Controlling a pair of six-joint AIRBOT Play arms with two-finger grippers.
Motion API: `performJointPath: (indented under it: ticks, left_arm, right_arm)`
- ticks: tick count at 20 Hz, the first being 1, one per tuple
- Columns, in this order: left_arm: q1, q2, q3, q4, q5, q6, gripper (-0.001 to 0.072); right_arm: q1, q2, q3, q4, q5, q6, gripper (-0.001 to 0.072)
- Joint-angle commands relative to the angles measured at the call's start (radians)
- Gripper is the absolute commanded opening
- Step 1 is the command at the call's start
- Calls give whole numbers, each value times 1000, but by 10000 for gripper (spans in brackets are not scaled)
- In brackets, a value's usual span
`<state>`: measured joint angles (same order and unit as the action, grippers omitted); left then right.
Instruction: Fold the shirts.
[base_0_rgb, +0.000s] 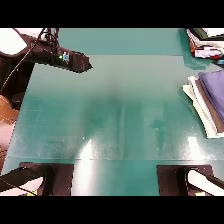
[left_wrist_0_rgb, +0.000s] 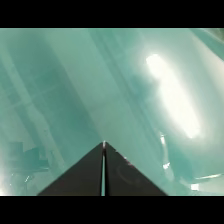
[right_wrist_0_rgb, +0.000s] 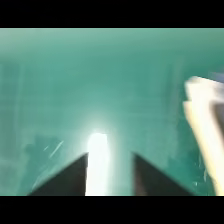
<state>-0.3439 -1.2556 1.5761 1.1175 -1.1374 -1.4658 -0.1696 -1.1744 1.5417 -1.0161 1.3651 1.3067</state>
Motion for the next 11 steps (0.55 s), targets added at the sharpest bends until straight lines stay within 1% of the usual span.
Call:
performJointPath:
  ticks: [1,2,5,11]
  left_arm:
    - [0,1,0,0,4,0,24]
    - [0,1,0,0,4,-1,24]
    - [0,1,0,-1,3,0,24]
    - [0,1,0,-1,3,-1,24]
  right_arm:
    - [200,-10,6,-6,-39,2,103]
    - [229,-11,6,-7,-39,1,20]
    - [272,-18,6,-7,-38,1,19]
    - [270,-18,6,-6,-36,1,19]
